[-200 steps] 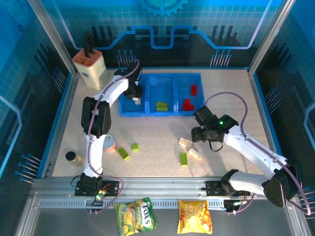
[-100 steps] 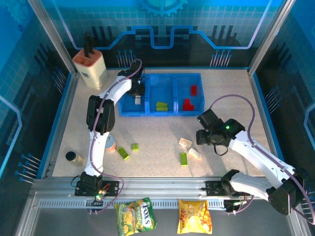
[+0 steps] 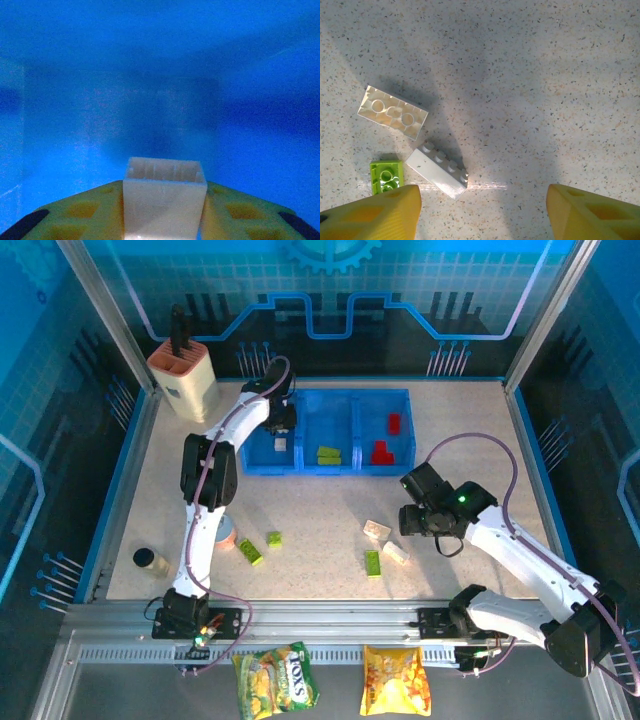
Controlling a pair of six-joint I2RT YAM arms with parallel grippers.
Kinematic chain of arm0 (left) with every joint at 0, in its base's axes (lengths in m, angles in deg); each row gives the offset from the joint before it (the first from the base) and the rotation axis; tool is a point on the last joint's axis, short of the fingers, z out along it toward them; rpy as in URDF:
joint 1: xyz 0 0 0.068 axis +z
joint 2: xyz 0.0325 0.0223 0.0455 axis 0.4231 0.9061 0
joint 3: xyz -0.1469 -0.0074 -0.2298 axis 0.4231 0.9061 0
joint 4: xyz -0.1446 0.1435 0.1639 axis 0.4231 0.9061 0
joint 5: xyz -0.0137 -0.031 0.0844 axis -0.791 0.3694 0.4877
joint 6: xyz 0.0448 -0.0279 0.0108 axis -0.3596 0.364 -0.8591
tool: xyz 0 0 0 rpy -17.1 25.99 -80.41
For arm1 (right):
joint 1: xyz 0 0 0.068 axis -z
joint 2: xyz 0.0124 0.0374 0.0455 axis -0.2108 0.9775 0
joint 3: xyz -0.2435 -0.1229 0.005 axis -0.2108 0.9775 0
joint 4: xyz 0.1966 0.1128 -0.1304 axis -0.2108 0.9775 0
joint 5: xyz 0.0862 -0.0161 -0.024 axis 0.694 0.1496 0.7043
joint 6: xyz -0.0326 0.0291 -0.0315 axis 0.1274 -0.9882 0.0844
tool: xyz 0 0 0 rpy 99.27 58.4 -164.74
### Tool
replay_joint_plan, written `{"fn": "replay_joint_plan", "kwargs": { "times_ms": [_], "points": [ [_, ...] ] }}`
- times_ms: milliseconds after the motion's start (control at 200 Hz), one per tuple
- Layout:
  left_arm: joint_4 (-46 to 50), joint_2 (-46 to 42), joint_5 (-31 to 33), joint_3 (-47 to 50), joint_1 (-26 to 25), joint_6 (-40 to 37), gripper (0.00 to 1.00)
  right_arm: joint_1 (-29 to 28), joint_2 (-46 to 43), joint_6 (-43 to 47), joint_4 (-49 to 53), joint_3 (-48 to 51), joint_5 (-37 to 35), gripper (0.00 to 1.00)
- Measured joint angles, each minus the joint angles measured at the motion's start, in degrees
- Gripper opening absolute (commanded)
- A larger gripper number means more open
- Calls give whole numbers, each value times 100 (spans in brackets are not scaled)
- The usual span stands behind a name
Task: Sort the legos into containers by color
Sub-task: Place the lego in the container, then pick up the lego from the bottom-center of the table.
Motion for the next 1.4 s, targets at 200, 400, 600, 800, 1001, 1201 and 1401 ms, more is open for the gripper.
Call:
{"fn": "replay_joint_plan", "kwargs": {
  "times_ms": [200,400,600,800,1001,1201,1401],
  "points": [
    [9,-13,9,24,20,4,46,0,0,0,0,0,-76,69],
    [-24,-319,-20,546,20,-2,46,0,2,7,-7,0,-127,70],
    [-35,-927,-205,1373,15,-2,46,0,197,94,-79,-2,-221,70],
    [-59,-1834,-407,2103,15,-33,47,0,463,247,-243,-13,-299,71],
    [-44,-2800,-505,2850,15,-208,49,2,708,400,-433,-11,-251,71],
    [138,-3668,-546,3488,33,-501,52,0,890,389,-743,111,-68,72],
    [407,-4660,-479,4146,59,-793,54,-63,1005,-138,-931,601,61,77]
  ]
}}
